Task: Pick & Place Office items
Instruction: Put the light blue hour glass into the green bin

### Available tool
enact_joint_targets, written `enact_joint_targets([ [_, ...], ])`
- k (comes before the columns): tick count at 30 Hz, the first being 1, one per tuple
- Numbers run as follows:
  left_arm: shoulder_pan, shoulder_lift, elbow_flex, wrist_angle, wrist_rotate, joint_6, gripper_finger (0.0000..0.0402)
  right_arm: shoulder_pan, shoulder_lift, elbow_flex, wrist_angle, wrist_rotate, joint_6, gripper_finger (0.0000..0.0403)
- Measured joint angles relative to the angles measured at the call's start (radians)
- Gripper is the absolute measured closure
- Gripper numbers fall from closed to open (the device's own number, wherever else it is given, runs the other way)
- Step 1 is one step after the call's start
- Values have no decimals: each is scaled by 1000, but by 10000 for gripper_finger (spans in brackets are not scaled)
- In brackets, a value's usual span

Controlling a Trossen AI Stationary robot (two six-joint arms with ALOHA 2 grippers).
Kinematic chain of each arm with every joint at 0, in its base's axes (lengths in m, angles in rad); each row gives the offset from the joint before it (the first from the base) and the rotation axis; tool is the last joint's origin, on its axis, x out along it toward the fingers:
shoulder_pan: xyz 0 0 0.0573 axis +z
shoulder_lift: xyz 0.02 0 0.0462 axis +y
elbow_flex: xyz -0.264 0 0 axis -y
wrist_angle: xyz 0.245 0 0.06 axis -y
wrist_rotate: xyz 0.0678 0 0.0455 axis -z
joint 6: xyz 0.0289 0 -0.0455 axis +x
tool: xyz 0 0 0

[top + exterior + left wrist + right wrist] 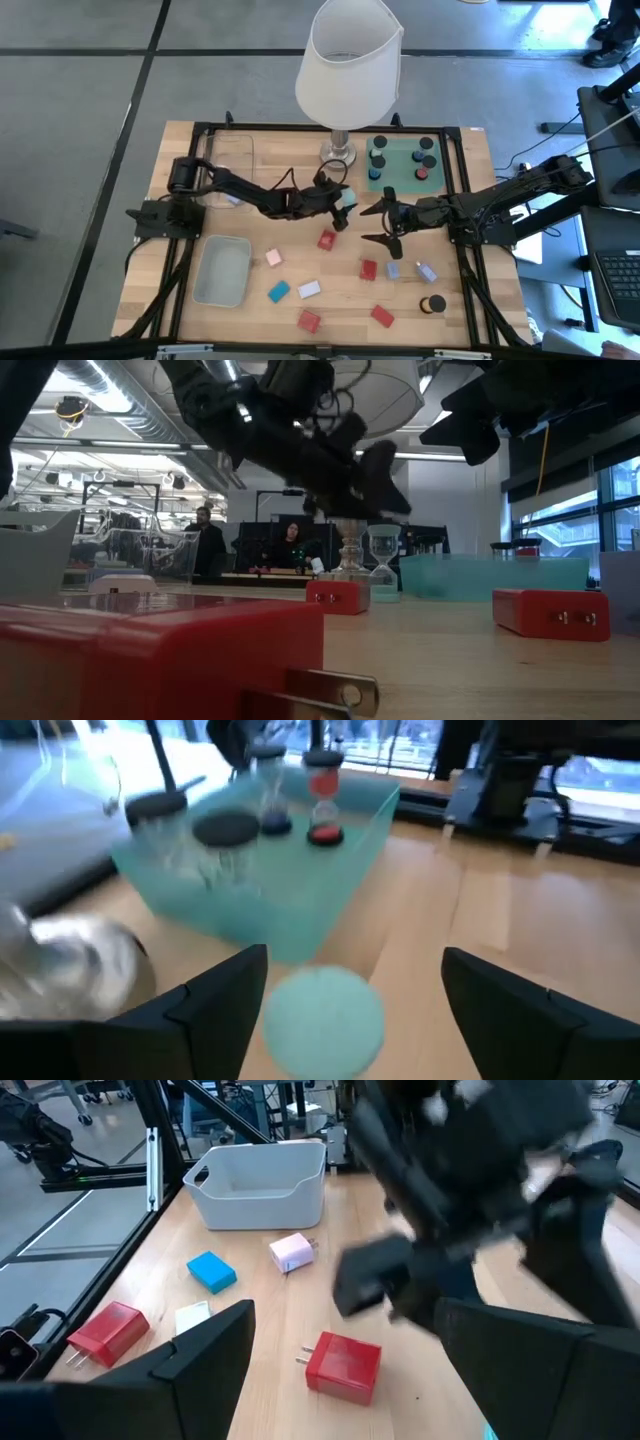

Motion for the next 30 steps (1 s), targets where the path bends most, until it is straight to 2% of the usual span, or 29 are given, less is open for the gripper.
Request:
enact_joint_targets([
  [4, -28, -118, 2, -90, -2, 69, 101, 0, 0, 0, -19, 87, 3, 89],
  [8, -68, -265, 2, -365, -4, 16, 101, -1, 0, 0, -69, 227, 30, 89],
  [10, -96, -326, 2, -500, -38, -36, 102, -1, 0, 0, -86, 263, 46, 89],
  [14, -180, -392, 2, -696, -191, -104, 111, -10, 15, 0, -78, 260, 56, 89],
  [17, -244, -405, 2, -785, -288, -196, 120, -20, 52, 0, -48, 261, 55, 89],
  [21, -317, -406, 2, -858, -341, -298, 134, -50, 129, 0, 19, 261, 22, 79],
  [27, -391, -406, 2, -980, -417, -452, 155, -121, 207, 0, 114, 261, -83, 37],
  [30, -420, -399, 2, -1022, -464, -500, 163, -170, 222, 0, 124, 226, -106, 18],
])
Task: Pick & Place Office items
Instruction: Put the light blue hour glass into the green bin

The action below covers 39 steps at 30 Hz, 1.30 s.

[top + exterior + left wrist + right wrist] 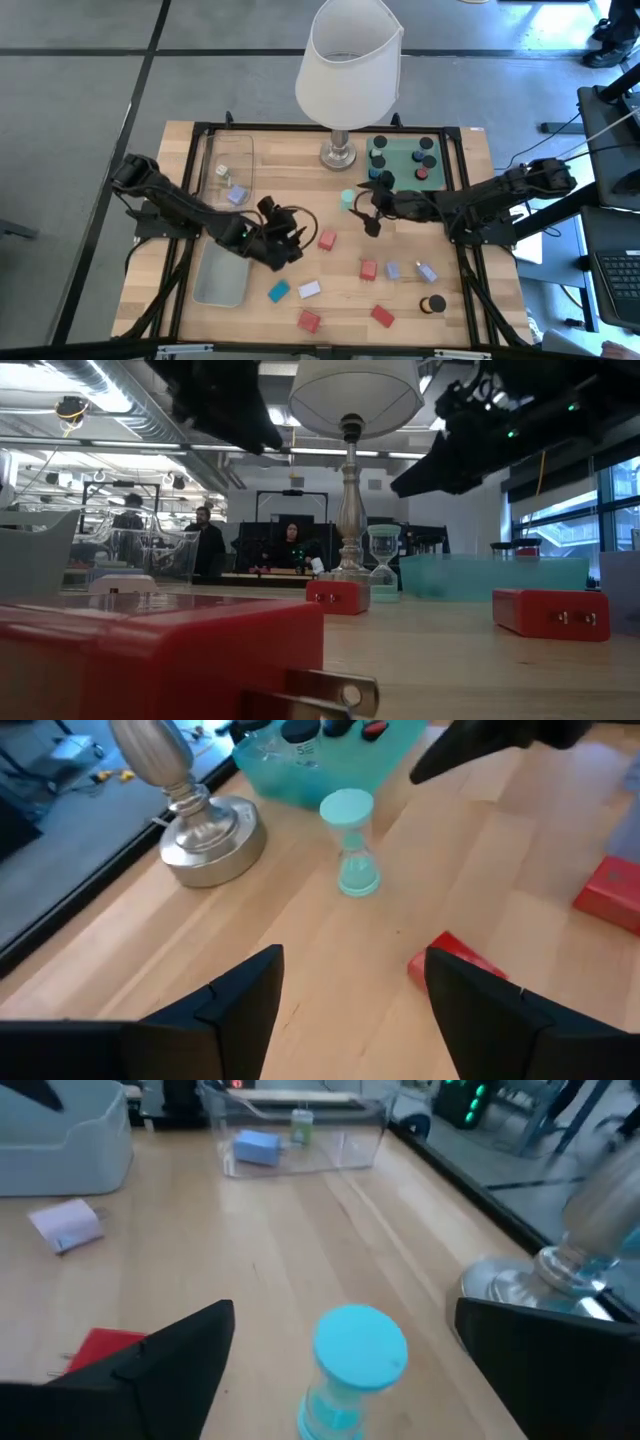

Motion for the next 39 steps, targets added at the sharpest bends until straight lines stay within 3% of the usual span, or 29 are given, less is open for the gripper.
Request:
enact_joint_targets([
  [5, -12, 2, -1, -15, -63, 12, 174, -93, 25, 0, -1, -134, 56, 5],
  [14, 25, 2, -1, -16, -74, 30, 178, -179, 102, 0, 62, -233, 110, 5],
  [30, 40, 2, -1, -23, -57, 51, 179, -212, 242, 0, 198, -245, 73, 6],
  [39, 40, 2, -1, -26, -57, 51, 182, -211, 242, 0, 214, -245, 66, 83],
])
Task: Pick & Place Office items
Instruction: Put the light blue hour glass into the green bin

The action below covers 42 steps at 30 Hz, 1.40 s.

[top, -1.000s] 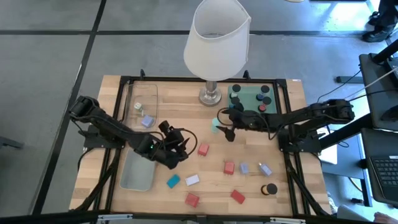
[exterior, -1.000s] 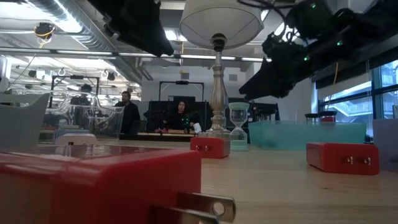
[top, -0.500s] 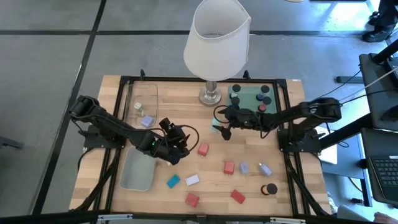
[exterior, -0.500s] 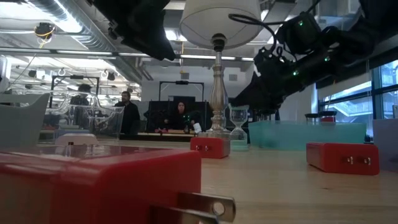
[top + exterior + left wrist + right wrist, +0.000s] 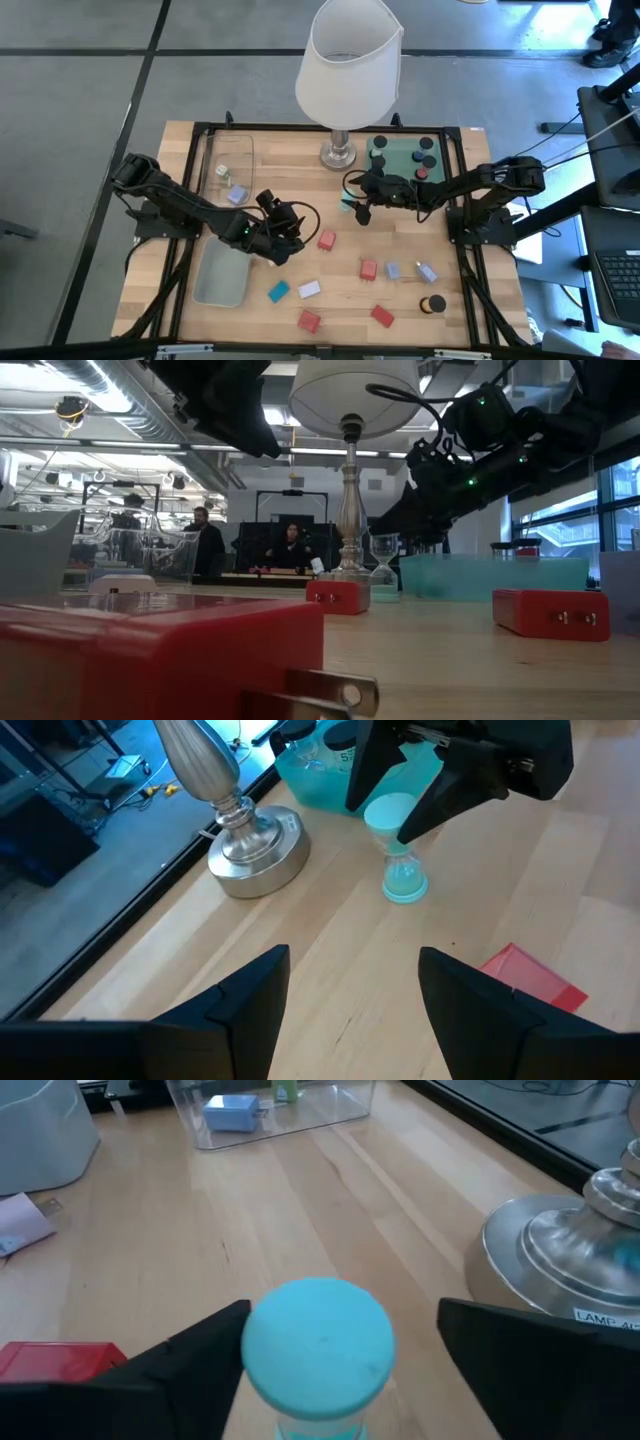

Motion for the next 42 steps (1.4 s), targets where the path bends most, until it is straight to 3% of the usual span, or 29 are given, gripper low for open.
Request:
enact_joint_targets([
  [8, 0, 0, 0, 0, -29, -1, 185, 0, 0, 0, 0, 0, 53, 198],
  [21, 0, 0, 0, -7, -51, -8, 192, 0, -36, 0, 5, 8, 115, 201],
  [29, 0, 0, 0, -12, -51, -9, 200, 0, -281, 0, -146, 48, 87, 201],
  [36, 0, 0, 0, -13, -48, -24, 206, -1, -582, 0, -431, 211, 76, 201],
  [42, 0, 0, 0, -13, -48, -27, 206, -1, -760, 0, -644, 392, 127, 201],
])
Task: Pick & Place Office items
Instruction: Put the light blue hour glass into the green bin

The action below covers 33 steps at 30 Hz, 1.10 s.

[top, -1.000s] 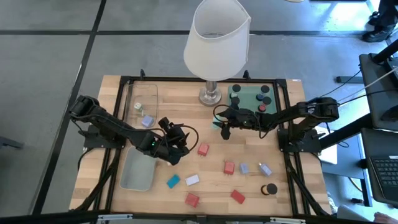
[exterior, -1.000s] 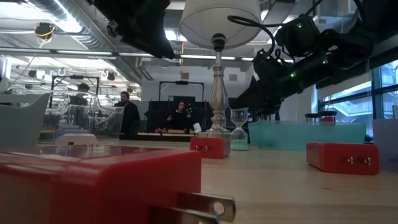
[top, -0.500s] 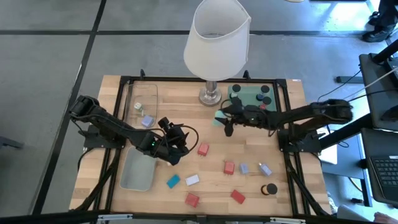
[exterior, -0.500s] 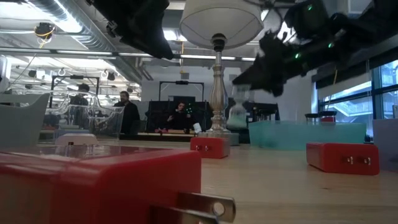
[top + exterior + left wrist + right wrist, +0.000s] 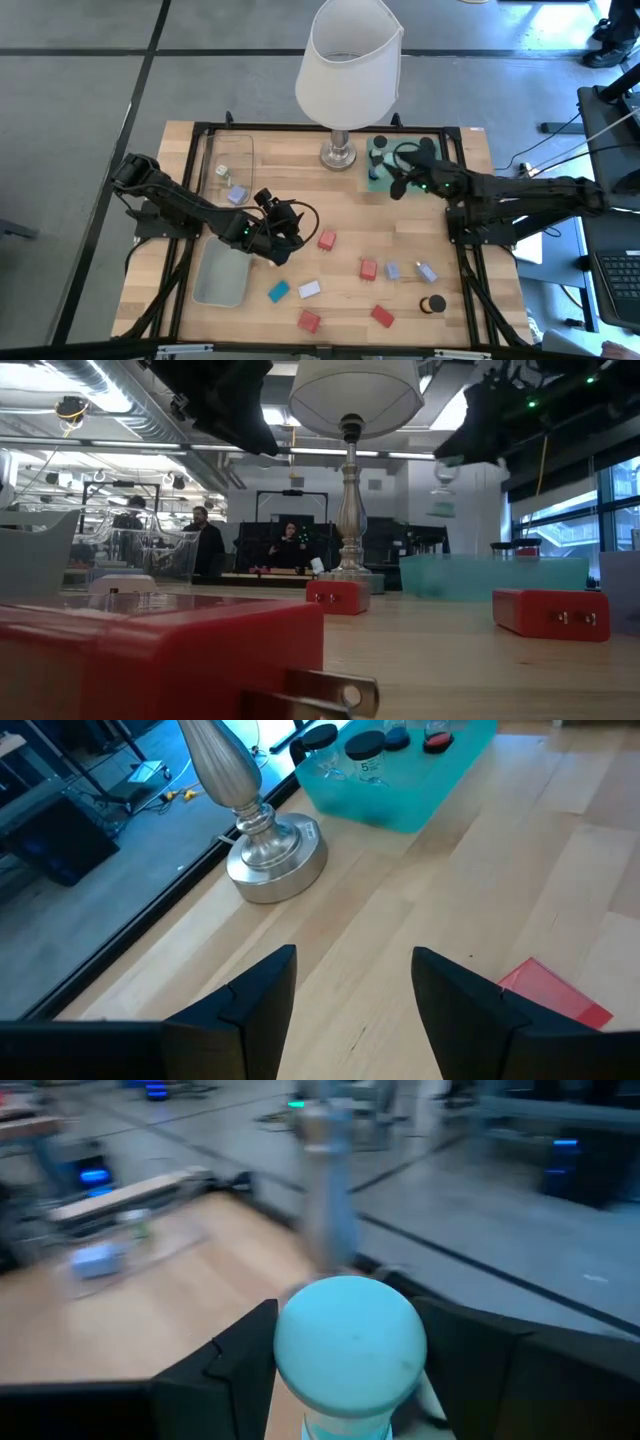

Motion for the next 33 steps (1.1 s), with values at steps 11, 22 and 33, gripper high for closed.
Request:
enact_joint_targets([
  [11, 1, 0, 0, 1, -3, -11, 207, -94, 36, 0, -144, 198, 167, 201],
  [22, 1, 0, 0, 1, -3, -8, 208, -330, 301, 0, -38, 111, 255, 201],
  [33, 1, 0, 0, -8, 0, 9, 208, -476, 527, 0, 135, 64, 230, 197],
])
